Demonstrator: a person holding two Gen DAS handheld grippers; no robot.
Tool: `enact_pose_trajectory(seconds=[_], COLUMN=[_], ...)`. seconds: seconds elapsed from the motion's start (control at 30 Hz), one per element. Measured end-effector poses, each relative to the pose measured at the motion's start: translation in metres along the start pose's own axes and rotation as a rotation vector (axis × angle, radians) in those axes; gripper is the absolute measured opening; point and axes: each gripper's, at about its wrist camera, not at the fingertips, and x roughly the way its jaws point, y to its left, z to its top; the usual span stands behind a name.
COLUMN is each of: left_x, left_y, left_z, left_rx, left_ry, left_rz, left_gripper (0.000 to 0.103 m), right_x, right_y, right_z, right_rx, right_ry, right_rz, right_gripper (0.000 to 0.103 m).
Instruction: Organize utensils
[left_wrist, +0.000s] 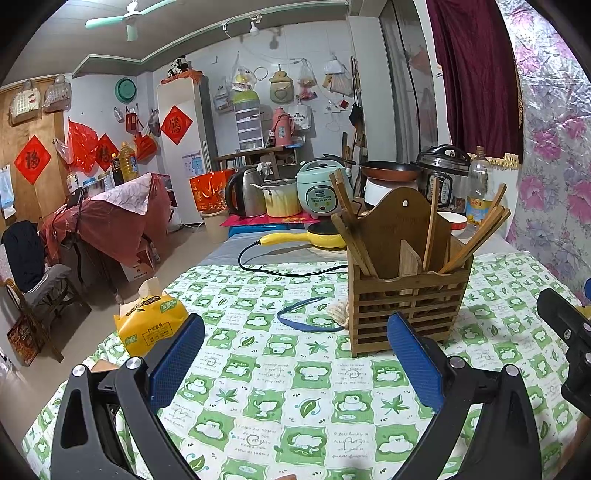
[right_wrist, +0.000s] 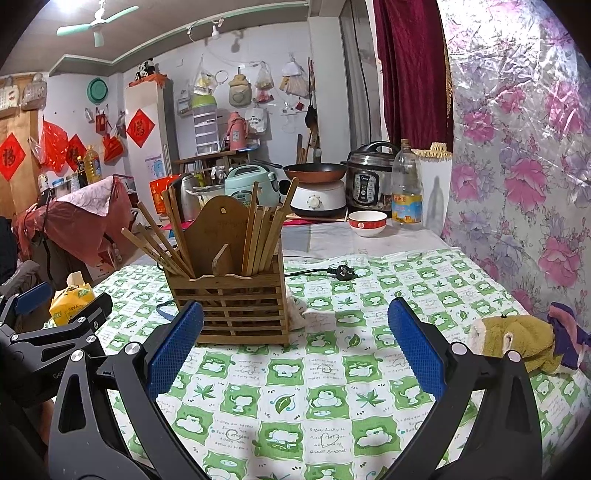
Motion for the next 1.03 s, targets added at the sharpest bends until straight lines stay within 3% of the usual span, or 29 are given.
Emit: enact_pose_trajectory(seconds=[0.63,1.03], left_x=[0.0009,-0.0027], left_y=[0.0033,0.002], left_z=[-0.005,-0.0016], left_rx=[-0.001,0.001], left_ry=[0.024,0.018], left_rz=[-0.032,0.0], left_gripper=[0.097,0.097], right_x=[-0.0009,-0.0015], right_y=[-0.0008,-0.002], right_z=[0.0005,0.0019], right_rx=[0.005,0.011], right_ry=[-0.003,-0.005], right_rz=[0.0,-0.002], right_gripper=[0.097,0.097])
